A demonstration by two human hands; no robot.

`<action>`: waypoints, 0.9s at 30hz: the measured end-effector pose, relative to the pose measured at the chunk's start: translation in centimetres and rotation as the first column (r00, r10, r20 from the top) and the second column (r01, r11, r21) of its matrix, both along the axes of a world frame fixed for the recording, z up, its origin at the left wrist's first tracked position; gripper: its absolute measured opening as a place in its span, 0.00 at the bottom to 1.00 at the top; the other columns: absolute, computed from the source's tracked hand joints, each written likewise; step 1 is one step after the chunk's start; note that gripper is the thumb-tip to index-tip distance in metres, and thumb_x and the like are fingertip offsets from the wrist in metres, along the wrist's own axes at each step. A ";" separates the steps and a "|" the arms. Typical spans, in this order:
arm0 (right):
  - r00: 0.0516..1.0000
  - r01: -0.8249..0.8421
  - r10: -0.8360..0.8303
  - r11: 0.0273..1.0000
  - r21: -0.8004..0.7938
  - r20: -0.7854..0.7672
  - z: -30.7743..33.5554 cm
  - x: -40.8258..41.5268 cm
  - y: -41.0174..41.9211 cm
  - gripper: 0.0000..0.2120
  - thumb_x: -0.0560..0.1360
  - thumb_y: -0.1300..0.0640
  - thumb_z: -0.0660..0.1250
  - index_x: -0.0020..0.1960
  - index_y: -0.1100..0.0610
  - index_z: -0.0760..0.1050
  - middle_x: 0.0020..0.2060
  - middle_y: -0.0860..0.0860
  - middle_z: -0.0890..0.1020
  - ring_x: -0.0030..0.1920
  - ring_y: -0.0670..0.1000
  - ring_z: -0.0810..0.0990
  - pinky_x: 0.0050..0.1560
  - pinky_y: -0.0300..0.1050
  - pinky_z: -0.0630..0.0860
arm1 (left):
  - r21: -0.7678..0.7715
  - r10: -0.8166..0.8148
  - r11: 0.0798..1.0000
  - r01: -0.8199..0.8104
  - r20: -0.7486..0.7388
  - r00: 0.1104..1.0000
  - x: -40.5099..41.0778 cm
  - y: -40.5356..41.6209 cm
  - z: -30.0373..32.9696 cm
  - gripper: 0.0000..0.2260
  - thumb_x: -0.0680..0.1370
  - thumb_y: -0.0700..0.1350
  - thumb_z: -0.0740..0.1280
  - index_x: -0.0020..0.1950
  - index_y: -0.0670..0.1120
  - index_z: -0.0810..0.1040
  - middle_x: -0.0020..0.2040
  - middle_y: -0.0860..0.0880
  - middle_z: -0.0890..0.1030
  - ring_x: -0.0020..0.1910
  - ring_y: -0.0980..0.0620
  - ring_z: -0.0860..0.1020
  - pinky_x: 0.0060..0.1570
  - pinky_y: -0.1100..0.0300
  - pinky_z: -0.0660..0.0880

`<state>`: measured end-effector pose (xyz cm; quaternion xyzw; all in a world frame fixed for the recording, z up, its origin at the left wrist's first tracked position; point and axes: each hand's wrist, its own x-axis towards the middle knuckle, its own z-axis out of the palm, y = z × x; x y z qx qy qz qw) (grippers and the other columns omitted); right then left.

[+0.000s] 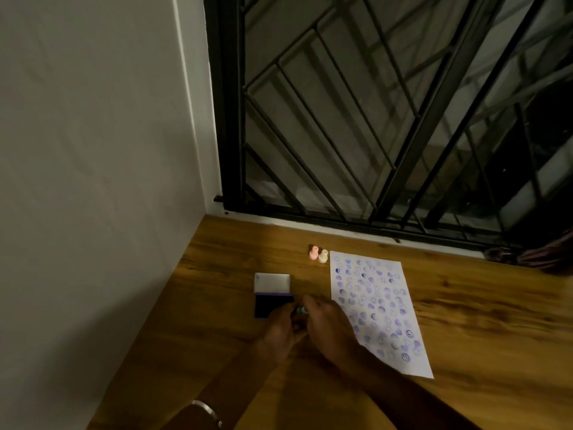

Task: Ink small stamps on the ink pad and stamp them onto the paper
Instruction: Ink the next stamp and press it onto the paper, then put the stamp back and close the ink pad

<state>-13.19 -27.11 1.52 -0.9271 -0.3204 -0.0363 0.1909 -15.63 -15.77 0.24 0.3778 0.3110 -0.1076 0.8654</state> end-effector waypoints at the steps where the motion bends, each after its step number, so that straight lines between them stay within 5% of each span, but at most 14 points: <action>1: 1.000 0.018 -0.018 1.000 -0.009 -0.010 0.0 0.1 0.0 0.10 0.75 0.60 0.66 0.56 0.56 0.73 0.49 0.54 0.83 0.47 0.53 0.80 0.46 0.45 0.78 | -0.005 -0.007 1.000 0.007 0.002 1.000 0.2 -0.1 0.2 0.12 0.81 0.42 0.58 0.61 0.39 0.74 0.55 0.38 0.79 0.51 0.44 0.78 0.51 0.49 0.77; 6: 0.998 0.060 -0.060 0.998 -0.016 -0.034 -0.1 1.8 0.4 0.11 0.75 0.57 0.68 0.56 0.54 0.71 0.50 0.53 0.81 0.49 0.52 0.80 0.47 0.44 0.78 | 0.038 -0.034 0.999 0.034 0.008 0.999 1.6 0.1 0.8 0.14 0.80 0.47 0.60 0.63 0.42 0.72 0.59 0.40 0.78 0.58 0.43 0.77 0.46 0.53 0.78; 9: 0.998 0.048 -0.049 0.999 -0.004 -0.050 0.2 3.5 0.5 0.10 0.76 0.61 0.65 0.56 0.54 0.71 0.51 0.55 0.81 0.50 0.53 0.80 0.47 0.46 0.79 | 0.280 -0.103 0.953 0.112 -0.047 0.994 3.5 0.8 1.0 0.14 0.81 0.47 0.59 0.63 0.41 0.72 0.61 0.41 0.77 0.58 0.43 0.77 0.52 0.53 0.76; 12: 0.999 -0.001 0.001 1.000 0.004 0.045 0.5 5.8 0.8 0.15 0.73 0.62 0.70 0.57 0.52 0.71 0.51 0.53 0.82 0.50 0.51 0.81 0.49 0.42 0.77 | 0.755 -0.146 0.654 0.033 0.083 0.986 4.2 2.3 0.1 0.13 0.82 0.45 0.57 0.59 0.42 0.78 0.59 0.42 0.80 0.55 0.45 0.78 0.57 0.51 0.76; 14: 0.996 0.028 -0.023 0.998 -0.060 0.084 0.7 8.0 1.3 0.14 0.73 0.59 0.70 0.57 0.53 0.73 0.52 0.53 0.82 0.53 0.53 0.80 0.54 0.46 0.75 | 0.872 -0.162 0.485 -0.065 0.163 0.973 3.9 3.5 -0.2 0.11 0.82 0.46 0.58 0.57 0.45 0.79 0.55 0.47 0.80 0.54 0.47 0.78 0.51 0.58 0.73; 17: 0.994 0.052 -0.037 0.987 -0.152 0.104 0.6 11.3 1.9 0.10 0.76 0.55 0.66 0.56 0.54 0.75 0.56 0.56 0.80 0.57 0.57 0.77 0.59 0.53 0.71 | 0.931 -0.126 0.349 -0.106 0.159 0.979 4.2 5.2 -1.3 0.11 0.81 0.45 0.61 0.59 0.45 0.77 0.58 0.45 0.80 0.57 0.47 0.77 0.52 0.63 0.69; 22: 0.992 0.042 -0.018 0.979 -0.198 0.122 0.0 15.8 3.3 0.12 0.73 0.58 0.69 0.57 0.55 0.77 0.58 0.55 0.80 0.59 0.58 0.75 0.62 0.57 0.70 | 0.991 -0.173 0.121 -0.059 0.080 0.982 4.0 7.0 -2.8 0.18 0.78 0.49 0.64 0.67 0.44 0.72 0.64 0.44 0.75 0.63 0.46 0.72 0.65 0.51 0.70; 27: 0.993 0.054 -0.014 0.938 -0.341 0.118 -0.9 18.8 4.9 0.15 0.72 0.57 0.70 0.58 0.53 0.76 0.58 0.53 0.79 0.61 0.56 0.73 0.65 0.56 0.66 | 0.995 -0.204 0.073 -0.064 0.078 0.976 3.7 7.4 -4.2 0.26 0.77 0.52 0.65 0.72 0.44 0.65 0.71 0.46 0.69 0.70 0.48 0.67 0.69 0.55 0.66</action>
